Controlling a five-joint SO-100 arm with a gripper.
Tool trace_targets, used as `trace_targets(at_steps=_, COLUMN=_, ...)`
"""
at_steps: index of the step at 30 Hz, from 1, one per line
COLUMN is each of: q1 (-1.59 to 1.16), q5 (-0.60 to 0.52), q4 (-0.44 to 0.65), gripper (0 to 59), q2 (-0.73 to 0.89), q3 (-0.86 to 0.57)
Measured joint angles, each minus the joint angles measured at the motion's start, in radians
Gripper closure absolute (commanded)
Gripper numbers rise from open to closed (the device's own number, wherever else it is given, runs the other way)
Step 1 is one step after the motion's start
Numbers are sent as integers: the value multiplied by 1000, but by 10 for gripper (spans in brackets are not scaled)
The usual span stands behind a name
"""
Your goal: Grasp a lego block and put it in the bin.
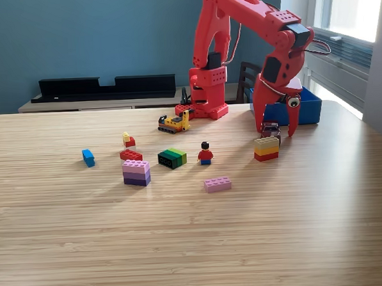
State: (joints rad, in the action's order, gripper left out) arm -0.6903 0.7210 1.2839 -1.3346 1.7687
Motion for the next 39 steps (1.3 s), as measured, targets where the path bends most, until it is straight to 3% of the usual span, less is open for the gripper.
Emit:
trace_targets(at_steps=3, q1=0, q5=0, q4=-35, gripper=580, q2=3, q3=31)
trace_targets(at_steps=15, q1=2, q5=-135, q4=-34, gripper=586, q2=6, q3=-20)
trace_targets(at_steps=21, q1=14, q5=-236, q4=140, gripper=586, q2=25, q3=-184)
trace_targets(at_steps=29, q1=11, q5=-324, q4=376, gripper=586, q2=25, q3=-560)
trace_targets(at_steps=39, q1=-195, q5=-454, q4=439, gripper=586, q2=26, q3=-609)
